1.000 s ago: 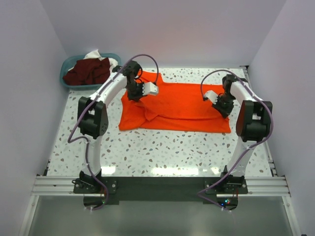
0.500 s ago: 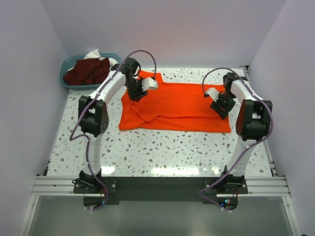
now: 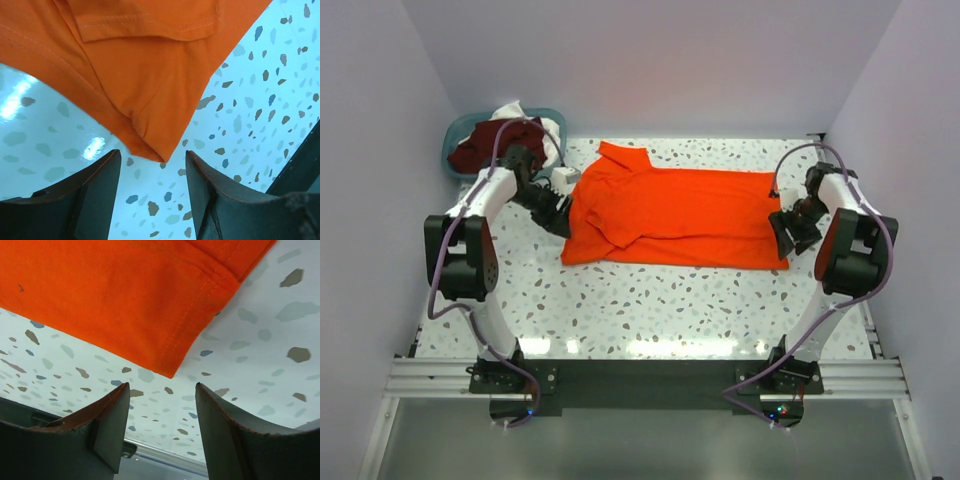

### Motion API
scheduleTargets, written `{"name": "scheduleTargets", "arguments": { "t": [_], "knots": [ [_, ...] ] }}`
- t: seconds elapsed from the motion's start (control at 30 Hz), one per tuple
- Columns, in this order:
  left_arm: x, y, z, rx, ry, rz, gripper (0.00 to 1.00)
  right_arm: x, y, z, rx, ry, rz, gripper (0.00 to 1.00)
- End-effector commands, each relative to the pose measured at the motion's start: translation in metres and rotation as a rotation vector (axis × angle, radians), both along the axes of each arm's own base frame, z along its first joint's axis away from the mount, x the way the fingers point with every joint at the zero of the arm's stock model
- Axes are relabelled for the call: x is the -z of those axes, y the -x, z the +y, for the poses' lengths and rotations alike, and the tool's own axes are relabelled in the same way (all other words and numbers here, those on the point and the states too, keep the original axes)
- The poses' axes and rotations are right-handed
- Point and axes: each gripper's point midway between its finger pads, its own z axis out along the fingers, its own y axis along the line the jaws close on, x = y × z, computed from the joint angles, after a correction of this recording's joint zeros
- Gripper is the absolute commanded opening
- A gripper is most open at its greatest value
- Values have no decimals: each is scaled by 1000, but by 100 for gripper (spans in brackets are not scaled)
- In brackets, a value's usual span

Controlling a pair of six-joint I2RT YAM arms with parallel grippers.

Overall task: Fold and stack the t-shirts
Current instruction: Fold the tshirt

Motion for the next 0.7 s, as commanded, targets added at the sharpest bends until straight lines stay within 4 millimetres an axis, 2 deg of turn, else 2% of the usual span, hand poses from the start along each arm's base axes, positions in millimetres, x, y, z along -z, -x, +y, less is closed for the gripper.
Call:
{"name": "scheduleTargets", "arguments": {
  "t": [0.0,0.17,0.37,0.53,0.67],
  "knots": [
    [-5,2,-15,-64,97,29,60,5,6,12,104,-38,37,58],
    [6,5,-15,-90,96,62,60,15,6,5,134,-21,54,56],
    [27,14,-12,-109,67,131,60,28,11,7,146,-30,94,53],
    [37,24,-7,-102,38,165,60,34,13,8,146,-33,103,45],
    [44,33,-8,-96,41,195,59,36,12,7,149,-30,104,32]
  ]
}}
